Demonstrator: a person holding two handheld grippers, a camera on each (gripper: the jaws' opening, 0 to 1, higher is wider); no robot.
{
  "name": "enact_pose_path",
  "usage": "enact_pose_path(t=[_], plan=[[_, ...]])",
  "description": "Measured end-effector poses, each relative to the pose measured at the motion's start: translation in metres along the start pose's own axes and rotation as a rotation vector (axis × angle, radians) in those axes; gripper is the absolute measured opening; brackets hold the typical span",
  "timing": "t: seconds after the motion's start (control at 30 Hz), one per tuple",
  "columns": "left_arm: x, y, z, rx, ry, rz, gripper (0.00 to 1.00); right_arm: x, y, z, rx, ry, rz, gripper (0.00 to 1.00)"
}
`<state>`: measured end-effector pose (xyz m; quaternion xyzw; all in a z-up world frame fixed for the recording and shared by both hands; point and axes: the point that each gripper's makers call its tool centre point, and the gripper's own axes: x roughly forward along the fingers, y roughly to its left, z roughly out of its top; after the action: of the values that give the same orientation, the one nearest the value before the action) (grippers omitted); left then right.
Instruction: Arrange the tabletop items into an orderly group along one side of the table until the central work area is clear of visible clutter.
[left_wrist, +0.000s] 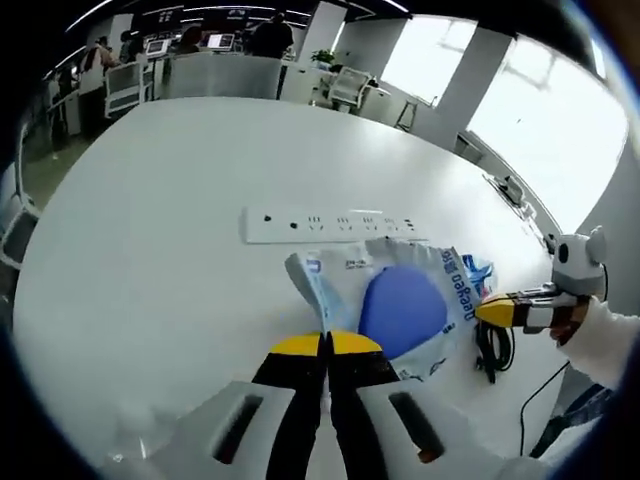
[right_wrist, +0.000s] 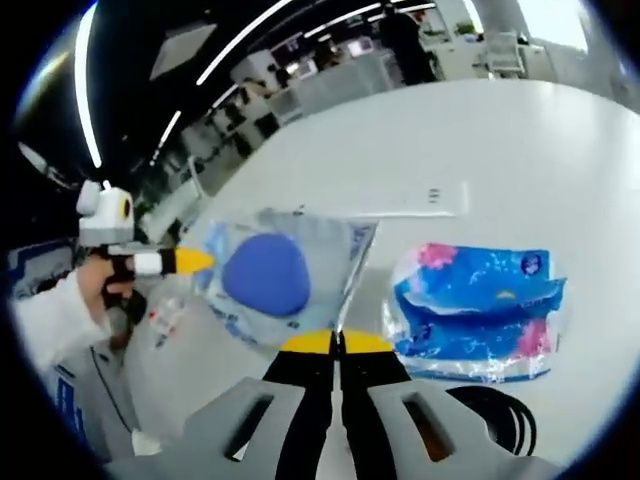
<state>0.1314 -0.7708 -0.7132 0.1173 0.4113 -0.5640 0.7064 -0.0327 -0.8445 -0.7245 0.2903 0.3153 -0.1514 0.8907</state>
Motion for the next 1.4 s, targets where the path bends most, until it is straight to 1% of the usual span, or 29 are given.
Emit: enact_pose_path(t=[0.07,0.1,0.17,0.2,0.27,0.33,0.4,0.47,0.5,0.57,0.67,0.77,0.9,0.93,0.97,1.0,1.07,1.13,1.2,1.3,1.37,1.4], plan=[[0.002,0.003,-0.001,0.018,0.011,0.012,0.0,0.001,0.001,0.0,-0.003,-0.005,-0.001,0.0],[0.004,0.006,-0.003,0.033,0.029,0.022,0.0,0.003,0.002,0.0,-0.003,-0.004,0.0,0.0],[0.005,0.009,-0.007,0.052,0.051,0.031,0.0,0.008,0.002,-0.002,-0.011,0.014,-0.001,0.0],[0.007,0.011,-0.009,0.057,0.06,0.034,0.0,0.009,0.002,-0.003,-0.019,0.018,-0.005,0.0],[0.009,0.011,-0.011,0.064,0.067,0.033,0.0,0.011,0.0,-0.002,-0.065,0.017,-0.022,0.0],[0.011,0.012,-0.012,0.072,0.074,0.036,0.0,0.014,-0.004,-0.002,-0.075,0.017,-0.025,0.0],[0.014,0.013,-0.016,0.093,0.096,0.037,0.0,0.016,-0.006,-0.001,-0.07,0.028,-0.025,0.0],[0.017,0.015,-0.019,0.106,0.111,0.042,0.0,0.018,-0.008,-0.001,-0.048,0.036,-0.024,0.0],[0.019,0.015,-0.02,0.106,0.115,0.044,0.0,0.019,-0.008,-0.001,-0.051,0.038,-0.025,0.0],[0.023,0.016,-0.025,0.1,0.13,0.048,0.0,0.023,-0.011,-0.007,-0.102,0.055,-0.034,0.0],[0.028,0.018,-0.034,0.109,0.158,0.061,0.0,0.025,-0.012,-0.011,-0.092,0.066,-0.038,0.0],[0.029,0.019,-0.03,0.098,0.141,0.065,0.0,0.027,-0.014,-0.014,-0.115,0.077,-0.042,0.0],[0.034,0.022,-0.031,0.112,0.146,0.076,0.0,0.029,-0.015,-0.016,-0.152,0.093,-0.039,0.0],[0.035,0.023,-0.033,0.094,0.147,0.085,0.0,0.03,-0.016,-0.015,-0.171,0.092,-0.043,0.0],[0.036,0.022,-0.036,0.039,0.134,0.097,0.0,0.03,-0.018,-0.015,-0.216,0.099,-0.059,0.0],[0.037,0.022,-0.035,0.05,0.12,0.09,0.0,0.03,-0.018,-0.013,-0.234,0.096,-0.064,0.0],[0.037,0.023,-0.036,0.047,0.114,0.1,0.0,0.03,-0.015,-0.011,-0.243,0.086,-0.061,0.0],[0.039,0.022,-0.036,0.073,0.122,0.107,0.0,0.029,-0.015,-0.009,-0.26,0.084,-0.065,0.0],[0.04,0.021,-0.036,0.122,0.131,0.122,0.0,0.026,-0.017,-0.007,-0.258,0.072,-0.073,0.01],[0.04,0.022,-0.036,0.113,0.125,0.13,0.0,0.019,-0.016,-0.005,-0.248,0.049,-0.08,0.02],[0.039,0.022,-0.036,0.101,0.113,0.129,0.0,0.014,-0.018,-0.005,-0.268,0.046,-0.099,0.03],[0.039,0.023,-0.036,0.098,0.107,0.127,0.0,0.01,-0.018,-0.004,-0.275,0.037,-0.104,0.05]])
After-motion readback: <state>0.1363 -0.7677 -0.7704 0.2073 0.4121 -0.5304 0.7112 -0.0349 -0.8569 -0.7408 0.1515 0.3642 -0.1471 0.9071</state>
